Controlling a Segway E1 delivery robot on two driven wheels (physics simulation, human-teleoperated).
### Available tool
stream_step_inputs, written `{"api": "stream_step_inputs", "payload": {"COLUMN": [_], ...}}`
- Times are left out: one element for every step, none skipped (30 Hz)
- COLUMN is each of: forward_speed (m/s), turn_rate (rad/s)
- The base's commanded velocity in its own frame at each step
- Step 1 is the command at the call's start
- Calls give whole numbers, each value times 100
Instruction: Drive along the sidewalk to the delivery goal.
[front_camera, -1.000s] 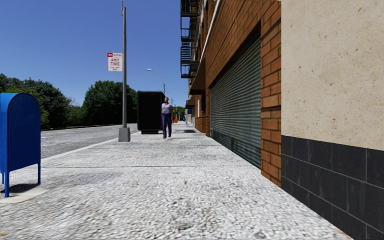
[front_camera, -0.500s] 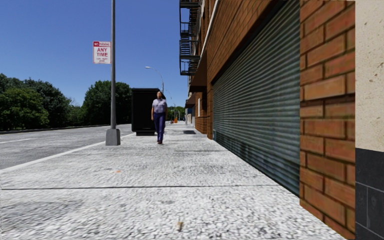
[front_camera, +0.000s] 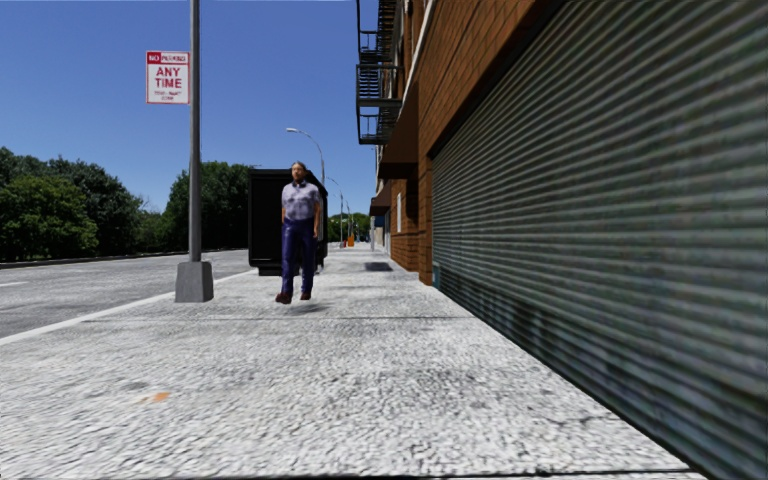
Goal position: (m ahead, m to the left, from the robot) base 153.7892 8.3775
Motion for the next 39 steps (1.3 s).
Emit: {"api": "stream_step_inputs", "payload": {"forward_speed": [200,200,200,200,200,200,200,200,200,200,200,200,200,200,200,200,200,200,200,200,200,200,200,200,200,200,200,200,200,200,200,200,200,200,200,200,200,200,200], "turn_rate": [0,0,0,0,0,0,0,0,0,0,0,0,0,0,0,0,0,0,0,0,0,0,0,0,0,0,0,0,0,0,0,0,0,0,0,0,0,0,0]}}
